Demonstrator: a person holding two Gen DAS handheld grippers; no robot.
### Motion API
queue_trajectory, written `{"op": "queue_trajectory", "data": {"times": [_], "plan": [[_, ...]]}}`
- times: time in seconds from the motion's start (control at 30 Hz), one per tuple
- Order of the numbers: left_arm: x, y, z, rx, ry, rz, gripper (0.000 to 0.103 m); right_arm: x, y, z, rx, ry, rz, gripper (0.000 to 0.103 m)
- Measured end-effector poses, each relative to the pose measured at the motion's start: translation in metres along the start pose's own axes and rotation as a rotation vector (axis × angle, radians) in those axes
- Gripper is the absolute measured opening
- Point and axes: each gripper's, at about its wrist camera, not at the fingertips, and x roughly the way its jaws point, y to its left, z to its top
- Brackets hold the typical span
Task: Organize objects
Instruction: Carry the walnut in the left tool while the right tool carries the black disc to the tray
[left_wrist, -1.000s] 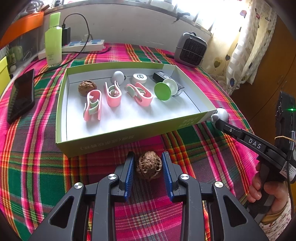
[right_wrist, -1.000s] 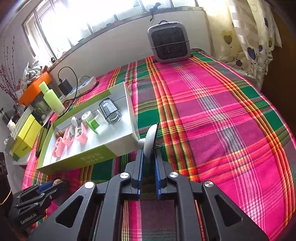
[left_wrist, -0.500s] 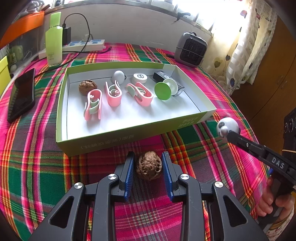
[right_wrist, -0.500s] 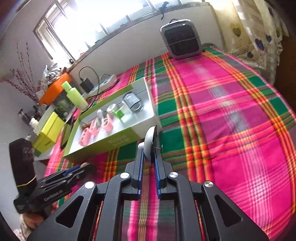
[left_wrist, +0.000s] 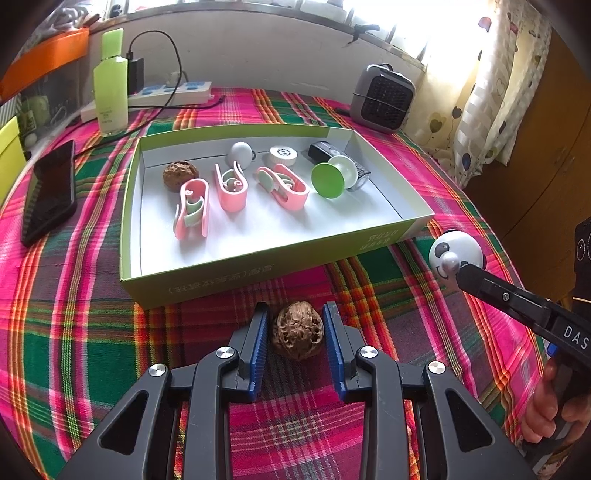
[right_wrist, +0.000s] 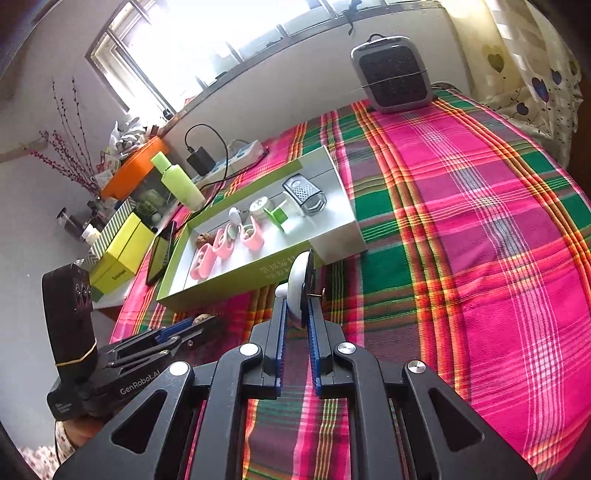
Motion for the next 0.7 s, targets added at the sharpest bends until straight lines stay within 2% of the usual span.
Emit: {"op": "queue_trajectory", "data": {"times": [0.7], "plan": [[-0.028,0.001,0.021,0.014,-0.082,0.005,0.027,0.005,0.028,0.016,-0.09,-0.013,0.02,0.012]]}}
